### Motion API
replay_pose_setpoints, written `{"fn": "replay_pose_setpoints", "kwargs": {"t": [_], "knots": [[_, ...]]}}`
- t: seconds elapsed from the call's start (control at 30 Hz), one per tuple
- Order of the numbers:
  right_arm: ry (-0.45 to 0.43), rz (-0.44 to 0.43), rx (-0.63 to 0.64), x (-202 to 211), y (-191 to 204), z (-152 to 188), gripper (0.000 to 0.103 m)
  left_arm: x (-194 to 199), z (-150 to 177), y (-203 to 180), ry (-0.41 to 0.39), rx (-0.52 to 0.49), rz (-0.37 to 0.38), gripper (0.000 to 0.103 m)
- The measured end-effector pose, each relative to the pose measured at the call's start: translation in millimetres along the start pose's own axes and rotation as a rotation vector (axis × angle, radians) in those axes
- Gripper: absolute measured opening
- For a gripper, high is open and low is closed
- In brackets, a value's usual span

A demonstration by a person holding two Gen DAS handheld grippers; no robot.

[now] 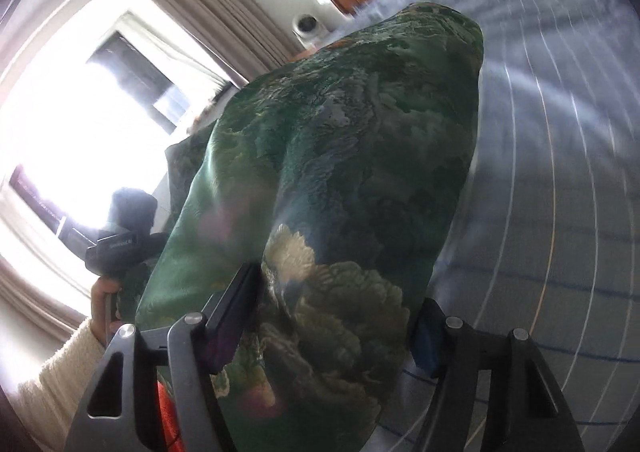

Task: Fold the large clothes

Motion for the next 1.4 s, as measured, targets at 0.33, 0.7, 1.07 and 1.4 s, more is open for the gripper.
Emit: {"fn": "replay_pose_setpoints", "kwargs": {"t": [0.33, 0.7, 1.07, 1.4], "knots": [[-0.096, -0.031, 0.048, 42.2, 17.9, -40.4, 0.068, 3.1, -44.9, -42.5, -0.067, -0.071, -0.007, 0.050], [-0.097, 0.005, -0.393, 42.5, -115.8, 11.2, 0.090, -91.3, -16.7, 5.5, 0.076, 0.079, -0.101, 0.088], [-0.130, 0.328, -0.090, 156.5, -40.8, 26.8, 0.096, 110.6, 11.9, -64.2, -0.528, -0.419, -0.649, 0.103], [-0.247, 0.579, 0.225, 192.9, 91.7, 75.4, 0.103, 182.0, 136.4, -124.6, -0.778, -0.491, -0.699, 0.103]]}}
Point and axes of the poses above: each gripper's, at about its wrist camera, not at the fingertips, and x roughly against the way its jaws point, y to its left, z to its underside, the point moved 6 cm from there along -x, roughly the way its jaws point, and after that the axes turned 15 degrees about -z, right-handed, at the moved point
